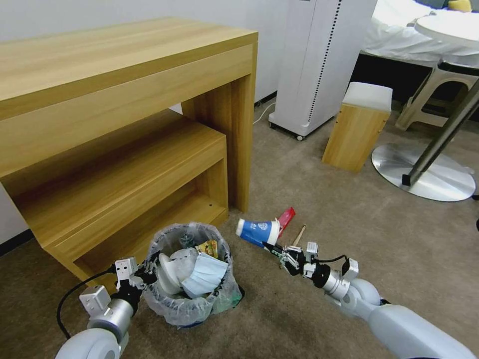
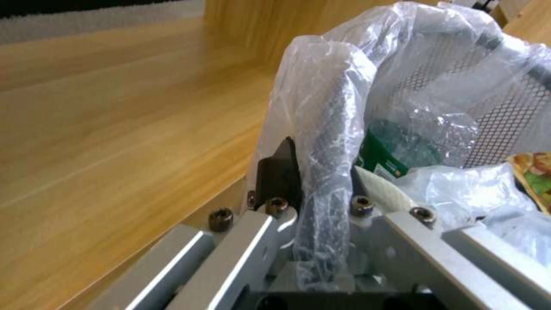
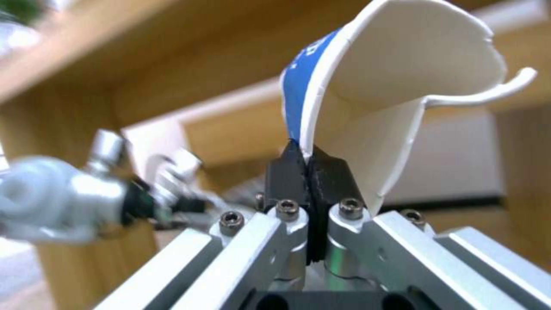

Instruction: Pick up the trash bin and place the garbage on the floor into it.

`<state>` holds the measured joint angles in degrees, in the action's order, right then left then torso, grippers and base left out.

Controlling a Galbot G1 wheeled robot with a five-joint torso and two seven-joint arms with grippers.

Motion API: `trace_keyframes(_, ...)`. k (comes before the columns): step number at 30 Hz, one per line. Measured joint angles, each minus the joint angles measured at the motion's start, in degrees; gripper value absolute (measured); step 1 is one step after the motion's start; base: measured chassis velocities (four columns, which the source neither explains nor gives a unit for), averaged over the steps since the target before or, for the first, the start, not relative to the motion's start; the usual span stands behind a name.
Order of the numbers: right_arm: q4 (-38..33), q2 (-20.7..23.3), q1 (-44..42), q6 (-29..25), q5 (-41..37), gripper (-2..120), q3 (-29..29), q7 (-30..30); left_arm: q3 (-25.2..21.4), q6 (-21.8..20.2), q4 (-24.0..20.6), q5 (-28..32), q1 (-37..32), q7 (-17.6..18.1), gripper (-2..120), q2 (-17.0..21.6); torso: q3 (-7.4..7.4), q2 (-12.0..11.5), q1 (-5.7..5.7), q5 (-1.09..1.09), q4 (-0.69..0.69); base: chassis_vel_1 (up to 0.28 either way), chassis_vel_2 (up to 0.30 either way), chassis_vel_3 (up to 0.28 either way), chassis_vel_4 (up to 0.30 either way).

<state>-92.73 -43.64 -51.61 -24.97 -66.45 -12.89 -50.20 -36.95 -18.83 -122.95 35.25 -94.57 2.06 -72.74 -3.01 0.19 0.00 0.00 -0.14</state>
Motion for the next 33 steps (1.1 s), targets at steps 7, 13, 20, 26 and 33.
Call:
trace_keyframes(7,-12.08,3.78,5.67,2.78,-3.21,0,-5.73,7.7,0.04,-0.14,-1.12,-0.45,-0.45,0.02,2,-0.01,0.0,0.0,0.0,-0.02,0.0,0.0,0.0,0.0,0.0)
trace_keyframes(13,-11.16,3.25,8.79,3.16,-2.76,0,-9.99,10.77,0.07,-0.33,-2.66,-0.59,-0.79,0.07,2,-0.46,-0.01,0.0,0.0,-0.01,0.0,0.0,0.0,0.0,0.0)
trace_keyframes(20,-8.46,1.3,9.56,3.24,-2.01,0,-13.97,12.21,0.35,-0.76,-4.87,-1.29,-1.72,0.06,2,-1.04,-0.01,0.0,0.0,0.0,0.0,0.0,0.0,0.0,0.0)
trace_keyframes(26,-9.5,0.26,10.37,3.68,-2.28,0,-19.02,13.78,0.44,-0.95,-6.94,-1.99,-2.77,-0.07,2,-1.77,-0.01,0.0,0.0,-0.01,0.0,0.0,0.0,0.0,0.0)
trace_keyframes(33,-9.43,-0.49,10.46,3.86,-2.21,0,-20.34,15.19,0.26,-0.96,-8.0,-2.34,-3.37,-0.22,2,-2.62,-0.01,0.0,0.0,-0.01,0.0,0.0,0.0,0.0,0.0)
